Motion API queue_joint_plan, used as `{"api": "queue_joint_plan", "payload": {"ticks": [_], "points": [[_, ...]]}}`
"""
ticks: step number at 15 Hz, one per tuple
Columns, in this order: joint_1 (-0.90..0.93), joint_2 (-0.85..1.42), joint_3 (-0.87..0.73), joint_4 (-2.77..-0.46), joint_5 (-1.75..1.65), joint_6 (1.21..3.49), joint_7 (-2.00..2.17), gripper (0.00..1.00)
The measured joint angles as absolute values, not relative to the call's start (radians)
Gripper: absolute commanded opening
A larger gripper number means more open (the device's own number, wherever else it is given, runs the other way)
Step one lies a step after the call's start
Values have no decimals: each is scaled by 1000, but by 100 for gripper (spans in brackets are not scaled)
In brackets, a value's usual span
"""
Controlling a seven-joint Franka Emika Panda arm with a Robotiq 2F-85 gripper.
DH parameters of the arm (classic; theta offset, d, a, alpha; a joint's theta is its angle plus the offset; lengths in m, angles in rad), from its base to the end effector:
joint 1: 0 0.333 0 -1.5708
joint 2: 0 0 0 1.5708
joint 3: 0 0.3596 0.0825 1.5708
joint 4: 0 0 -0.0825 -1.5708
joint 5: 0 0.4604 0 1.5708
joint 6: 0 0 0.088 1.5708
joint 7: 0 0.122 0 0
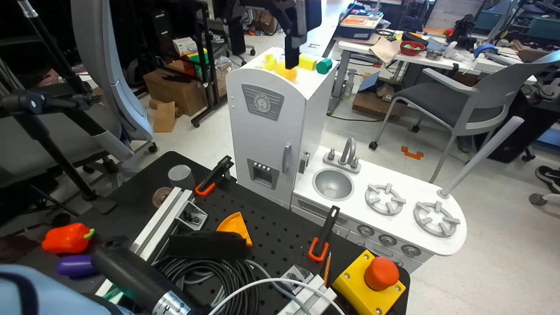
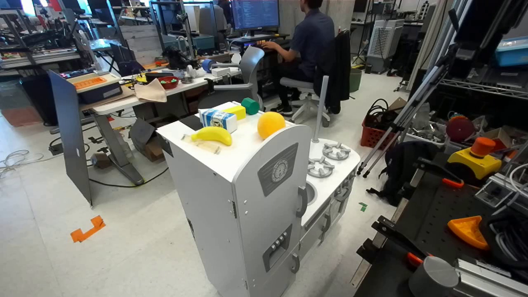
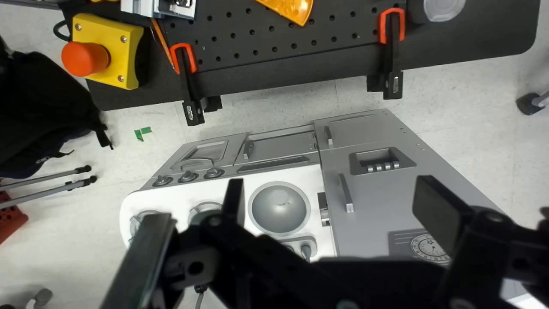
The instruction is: Open the cabinet door
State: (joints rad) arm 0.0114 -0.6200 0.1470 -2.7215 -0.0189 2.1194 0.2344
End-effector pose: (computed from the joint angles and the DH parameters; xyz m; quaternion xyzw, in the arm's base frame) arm 0.3837 0.0544 0.3892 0.9976 -0.0463 0.0153 0.0487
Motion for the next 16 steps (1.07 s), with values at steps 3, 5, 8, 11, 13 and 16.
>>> {"api": "queue_joint_plan", "payload": {"ticks": [3, 5, 8, 11, 13, 16], "points": [[11, -602, 134, -2721, -19, 2155, 231, 100], [11, -554, 121, -2714, -17, 2214, 231, 100], [11, -435, 101, -2681, -8, 2314, 235, 100], [11, -293, 96, -2618, 18, 2398, 256, 100], [11, -196, 96, -2554, 30, 2430, 287, 100], [14, -51, 104, -2408, 28, 2435, 369, 100]]}}
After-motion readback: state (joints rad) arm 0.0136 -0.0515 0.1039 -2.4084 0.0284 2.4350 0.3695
